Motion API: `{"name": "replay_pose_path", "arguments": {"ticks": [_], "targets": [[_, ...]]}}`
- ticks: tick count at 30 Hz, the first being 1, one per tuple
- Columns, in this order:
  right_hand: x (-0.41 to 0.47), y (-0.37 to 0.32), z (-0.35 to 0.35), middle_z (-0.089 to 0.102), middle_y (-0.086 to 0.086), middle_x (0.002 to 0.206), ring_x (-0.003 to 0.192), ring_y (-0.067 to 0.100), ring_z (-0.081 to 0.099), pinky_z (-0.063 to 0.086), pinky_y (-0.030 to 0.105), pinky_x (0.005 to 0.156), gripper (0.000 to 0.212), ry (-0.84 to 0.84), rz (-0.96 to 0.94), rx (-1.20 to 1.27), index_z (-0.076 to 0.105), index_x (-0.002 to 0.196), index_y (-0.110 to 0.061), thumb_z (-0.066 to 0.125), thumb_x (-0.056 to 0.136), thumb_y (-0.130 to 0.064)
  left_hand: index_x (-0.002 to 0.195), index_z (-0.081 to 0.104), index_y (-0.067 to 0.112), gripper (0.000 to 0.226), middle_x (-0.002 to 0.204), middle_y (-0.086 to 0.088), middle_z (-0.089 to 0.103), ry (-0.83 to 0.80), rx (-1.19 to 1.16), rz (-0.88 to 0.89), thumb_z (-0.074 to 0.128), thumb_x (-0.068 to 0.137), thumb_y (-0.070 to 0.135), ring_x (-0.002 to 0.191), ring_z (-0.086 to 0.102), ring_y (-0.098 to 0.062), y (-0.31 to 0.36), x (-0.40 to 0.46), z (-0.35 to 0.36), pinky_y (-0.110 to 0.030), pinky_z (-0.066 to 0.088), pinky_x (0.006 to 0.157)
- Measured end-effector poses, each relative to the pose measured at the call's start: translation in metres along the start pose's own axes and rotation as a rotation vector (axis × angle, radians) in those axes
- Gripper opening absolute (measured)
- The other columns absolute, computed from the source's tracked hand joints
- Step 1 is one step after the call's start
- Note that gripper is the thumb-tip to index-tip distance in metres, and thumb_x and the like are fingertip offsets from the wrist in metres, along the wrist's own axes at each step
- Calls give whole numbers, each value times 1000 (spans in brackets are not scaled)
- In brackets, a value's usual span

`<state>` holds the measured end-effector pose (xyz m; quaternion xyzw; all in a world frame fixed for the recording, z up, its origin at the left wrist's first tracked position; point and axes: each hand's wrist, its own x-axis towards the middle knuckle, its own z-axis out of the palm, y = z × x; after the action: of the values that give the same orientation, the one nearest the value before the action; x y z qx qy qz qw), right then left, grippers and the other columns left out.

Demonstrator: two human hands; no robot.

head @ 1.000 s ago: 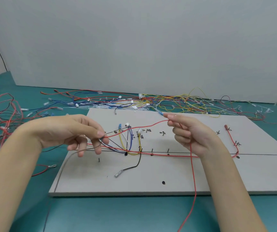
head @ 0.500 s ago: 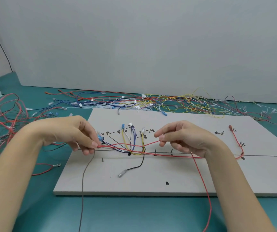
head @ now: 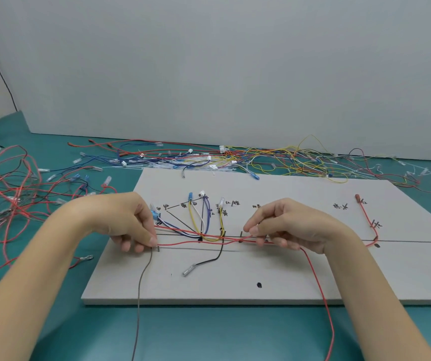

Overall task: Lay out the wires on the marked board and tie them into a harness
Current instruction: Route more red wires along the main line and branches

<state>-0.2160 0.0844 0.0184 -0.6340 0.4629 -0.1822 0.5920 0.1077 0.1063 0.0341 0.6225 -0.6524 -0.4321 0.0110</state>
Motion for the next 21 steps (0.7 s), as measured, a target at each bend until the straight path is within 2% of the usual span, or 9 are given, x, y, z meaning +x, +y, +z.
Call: {"name": "replay_pose_path", "arguments": {"ticks": [4,9,11,13,17,21], "targets": [[1,3,-4,67,13,69,36,10,45,29,15,32,10,44,-4,62,76,85,-8,69,83,-1,73,78,19,8,64,-2,71,47,17,26,78,81,22,43,52,-9,2,3,3,-15,38,44],[-2,5,-6,67,13,71,36,10,45,29,15,32,8,59,-7,56,75,87,-7,70,83,-3,80,79,23,16,75,4,73,-13,31,70,68,89,17,56,58,-7,2,-1,2,-17,44,50],[-2,5,-6,68,13,73,35,9,43,27,14,32,9,80,-8,69,75,88,-7,69,83,-3,83,80,25,21,70,7,68,-9,56,77,66,90,12,57,57,-4,1,-2,1,-17,46,51],[-2,4,-6,70,13,76,34,9,41,26,14,32,11,97,-5,83,73,92,-6,67,84,-2,81,80,28,23,66,8,65,15,78,79,67,88,10,54,55,-2,1,-3,1,-17,46,52],[-4,3,-4,70,14,77,36,10,42,26,15,33,17,98,18,57,68,102,-4,65,86,-4,77,78,32,19,72,5,71,64,150,87,72,82,14,57,56,-1,4,-2,5,-16,44,51],[-7,2,-4,68,9,71,38,10,40,29,16,37,18,136,52,-7,68,101,-8,70,83,-8,74,78,31,21,65,9,70,103,157,79,72,79,13,52,57,-1,8,1,8,-16,46,52]]}}
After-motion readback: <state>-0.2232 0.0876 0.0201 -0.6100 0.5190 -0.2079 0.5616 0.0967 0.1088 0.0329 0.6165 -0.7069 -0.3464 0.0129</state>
